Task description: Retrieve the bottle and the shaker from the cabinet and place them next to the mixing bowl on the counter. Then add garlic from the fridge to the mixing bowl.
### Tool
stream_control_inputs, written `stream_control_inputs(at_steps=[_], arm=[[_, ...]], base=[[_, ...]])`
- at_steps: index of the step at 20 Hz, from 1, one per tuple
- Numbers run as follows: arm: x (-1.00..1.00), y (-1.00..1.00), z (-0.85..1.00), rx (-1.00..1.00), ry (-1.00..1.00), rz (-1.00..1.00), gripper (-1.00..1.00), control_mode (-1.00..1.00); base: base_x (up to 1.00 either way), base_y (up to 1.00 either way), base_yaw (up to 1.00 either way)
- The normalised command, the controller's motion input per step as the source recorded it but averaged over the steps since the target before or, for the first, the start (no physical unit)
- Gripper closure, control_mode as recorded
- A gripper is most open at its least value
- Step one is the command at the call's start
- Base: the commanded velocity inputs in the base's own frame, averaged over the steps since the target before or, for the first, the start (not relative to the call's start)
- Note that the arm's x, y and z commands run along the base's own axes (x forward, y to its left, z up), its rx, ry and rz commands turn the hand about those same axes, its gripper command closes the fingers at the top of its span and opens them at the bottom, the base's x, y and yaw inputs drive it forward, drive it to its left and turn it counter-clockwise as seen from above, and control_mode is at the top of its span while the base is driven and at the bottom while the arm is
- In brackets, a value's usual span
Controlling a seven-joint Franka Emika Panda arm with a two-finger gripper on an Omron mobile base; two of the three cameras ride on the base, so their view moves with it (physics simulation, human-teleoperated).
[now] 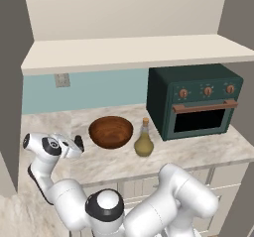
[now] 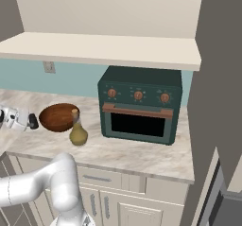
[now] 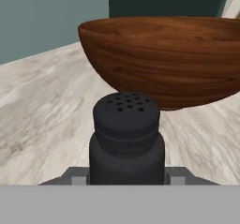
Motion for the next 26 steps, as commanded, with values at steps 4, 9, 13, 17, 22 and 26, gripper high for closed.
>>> stream_control_inputs(at_steps=[4, 9, 13, 17, 22, 26], arm=[[0.0, 0.0, 0.0, 0.0, 0.0, 0.0, -1.0, -1.0], [0.0, 0.0, 0.0, 0.0, 0.0, 0.0, -1.0, -1.0], [-0.12, 0.0, 0.01, 0.01, 0.0, 0.01, -1.0, -1.0], [-0.01, 0.0, 0.25, 0.03, 0.0, 0.05, -1.0, -1.0], [0.0, -0.02, 0.49, 0.04, 0.0, 0.07, -1.0, -1.0], [0.0, -0.1, 0.53, 0.04, 0.0, 0.08, -1.0, -1.0]], base=[[0.0, 0.0, 0.0], [0.0, 0.0, 0.0], [0.0, 0.0, 0.0], [0.0, 0.0, 0.0], [0.0, 0.0, 0.0], [0.0, 0.0, 0.0]])
